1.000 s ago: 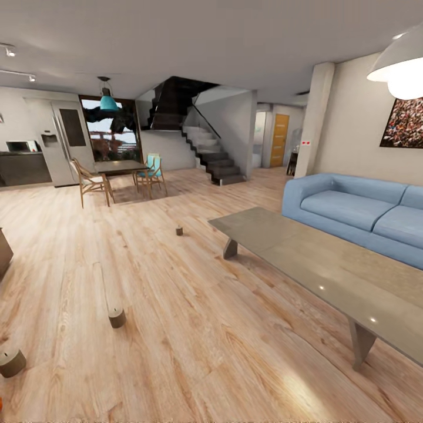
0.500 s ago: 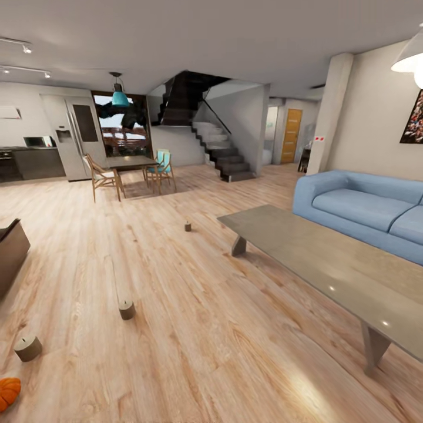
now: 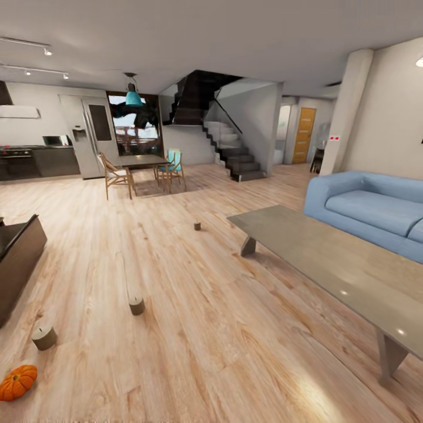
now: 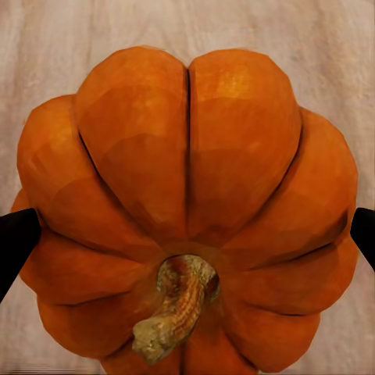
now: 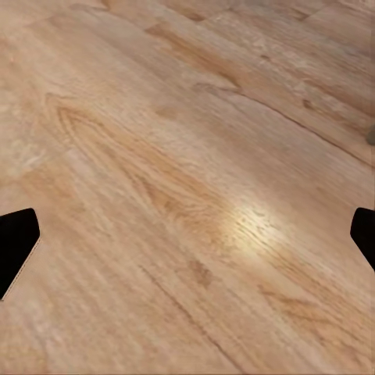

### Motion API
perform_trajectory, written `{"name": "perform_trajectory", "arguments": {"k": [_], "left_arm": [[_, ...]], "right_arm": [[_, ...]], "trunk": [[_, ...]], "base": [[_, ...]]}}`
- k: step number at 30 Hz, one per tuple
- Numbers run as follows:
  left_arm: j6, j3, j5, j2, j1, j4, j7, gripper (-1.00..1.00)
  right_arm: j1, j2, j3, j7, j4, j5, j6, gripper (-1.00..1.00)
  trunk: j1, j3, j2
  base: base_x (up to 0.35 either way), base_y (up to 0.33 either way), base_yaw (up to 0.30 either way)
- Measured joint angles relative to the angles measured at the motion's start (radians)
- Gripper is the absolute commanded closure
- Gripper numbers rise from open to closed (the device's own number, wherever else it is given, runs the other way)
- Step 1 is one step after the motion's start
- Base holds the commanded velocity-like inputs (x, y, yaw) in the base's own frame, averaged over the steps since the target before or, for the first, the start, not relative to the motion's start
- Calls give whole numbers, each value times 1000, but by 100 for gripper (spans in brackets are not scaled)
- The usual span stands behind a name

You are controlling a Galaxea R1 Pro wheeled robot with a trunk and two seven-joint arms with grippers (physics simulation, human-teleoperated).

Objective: Place each of the two pumpkins and all three candles from the living room inside a cabinet in the living room (use any cabinet), then make sure every cabinet is closed, and position the cauldron so it is next to a table in the living room.

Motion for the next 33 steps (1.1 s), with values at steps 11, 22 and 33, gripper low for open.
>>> {"name": "perform_trajectory", "arguments": {"k": [11, 22, 33], "left_arm": [[0, 0, 0, 0, 0, 0, 0, 100], [1, 0, -1, 0, 0, 0, -8, 100], [0, 0, 0, 0, 0, 0, 0, 100]], "right_arm": [[0, 0, 0, 0, 0, 0, -1, -100], [0, 0, 0, 1, 0, 1, -1, -100], [0, 0, 0, 1, 0, 1, -1, -100]], "trunk": [[0, 0, 0], [0, 0, 0], [0, 0, 0]], "base": [[0, 0, 243], [130, -97, 244], [68, -48, 244]]}}
